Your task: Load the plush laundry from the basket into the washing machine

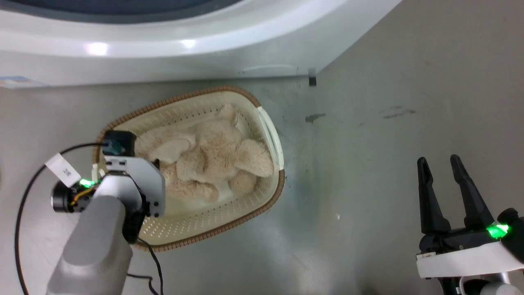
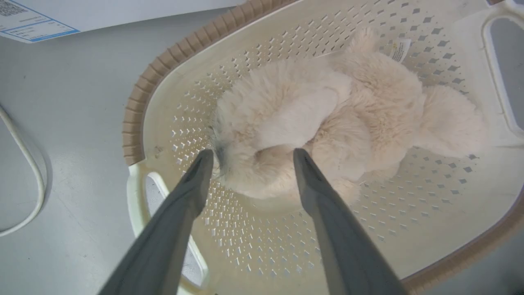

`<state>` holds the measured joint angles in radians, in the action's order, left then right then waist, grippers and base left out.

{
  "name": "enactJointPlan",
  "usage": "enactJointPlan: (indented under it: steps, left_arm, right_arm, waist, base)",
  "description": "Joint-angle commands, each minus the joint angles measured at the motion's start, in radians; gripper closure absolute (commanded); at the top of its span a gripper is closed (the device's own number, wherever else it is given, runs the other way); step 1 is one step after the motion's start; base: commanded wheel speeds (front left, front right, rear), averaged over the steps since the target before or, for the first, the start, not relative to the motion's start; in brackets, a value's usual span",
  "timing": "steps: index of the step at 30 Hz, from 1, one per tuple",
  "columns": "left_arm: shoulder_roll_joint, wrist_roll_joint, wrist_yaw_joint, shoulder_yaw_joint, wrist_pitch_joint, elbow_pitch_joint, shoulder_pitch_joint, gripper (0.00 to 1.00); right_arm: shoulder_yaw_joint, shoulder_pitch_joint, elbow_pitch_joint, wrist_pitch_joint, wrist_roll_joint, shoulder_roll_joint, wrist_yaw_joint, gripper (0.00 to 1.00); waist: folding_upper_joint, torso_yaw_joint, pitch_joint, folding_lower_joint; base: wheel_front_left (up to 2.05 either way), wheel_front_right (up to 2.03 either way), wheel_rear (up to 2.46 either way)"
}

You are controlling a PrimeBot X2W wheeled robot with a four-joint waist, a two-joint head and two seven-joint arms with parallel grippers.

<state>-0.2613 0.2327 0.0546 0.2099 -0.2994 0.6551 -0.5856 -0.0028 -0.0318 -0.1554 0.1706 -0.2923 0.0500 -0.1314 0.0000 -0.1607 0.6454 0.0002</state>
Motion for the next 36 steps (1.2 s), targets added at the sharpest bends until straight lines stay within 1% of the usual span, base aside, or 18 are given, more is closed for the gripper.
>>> enactJointPlan:
  steps: [1, 12, 20, 21, 22, 23, 30, 36]
  left_arm:
    - [-0.013, 0.012, 0.007, 0.009, -0.01, 0.023, -0.038, 0.0]
    - [-0.042, 0.055, -0.003, 0.038, -0.002, 0.094, -0.136, 0.0]
    - [-0.037, 0.094, -0.025, 0.066, 0.0, 0.155, -0.22, 0.0]
    - [-0.036, 0.098, -0.027, 0.07, 0.0, 0.165, -0.231, 0.12]
    - [-0.036, 0.103, -0.03, 0.073, 0.004, 0.172, -0.243, 0.59]
    - [-0.035, 0.106, -0.033, 0.078, 0.004, 0.182, -0.253, 1.0]
    - [-0.021, 0.146, -0.052, 0.102, -0.002, 0.258, -0.312, 1.0]
    - [-0.014, 0.179, -0.073, 0.124, 0.016, 0.33, -0.34, 1.0]
  right_arm:
    - [-0.003, -0.013, -0.013, 0.011, -0.015, 0.0, 0.0, 0.0]
    - [-0.003, -0.018, -0.036, 0.034, -0.048, 0.0, 0.001, 0.0]
    - [-0.003, -0.023, -0.049, 0.051, -0.072, 0.0, 0.001, 0.0]
    - [-0.003, -0.024, -0.05, 0.053, -0.075, 0.0, 0.001, 0.0]
    - [-0.003, -0.026, -0.051, 0.055, -0.078, 0.0, 0.001, 0.0]
    - [-0.002, -0.028, -0.051, 0.057, -0.081, 0.0, 0.001, 0.0]
    - [0.003, -0.045, -0.051, 0.072, -0.103, 0.0, 0.001, 0.0]
    - [0.007, -0.07, -0.033, 0.084, -0.118, 0.0, 0.001, 0.0]
  waist:
    - [0.0, -0.001, 0.035, -0.0002]
    - [0.0, -0.006, 0.143, -0.0002]
    - [0.0, -0.014, 0.21, -0.0002]
    - [0.0, -0.015, 0.218, -0.0002]
    - [0.0, -0.017, 0.226, -0.0002]
    - [0.0, -0.018, 0.233, -0.0002]
    - [0.0, -0.017, 0.271, -0.0002]
    - [0.0, -0.009, 0.271, -0.0002]
  base:
    - [0.0, 0.0, 0.0]
    - [0.0, 0.0, 0.0]
    - [0.0, 0.0, 0.0]
    - [0.0, 0.0, 0.0]
    - [0.0, 0.0, 0.0]
    - [0.0, 0.0, 0.0]
    - [0.0, 0.0, 0.0]
    - [0.0, 0.0, 0.0]
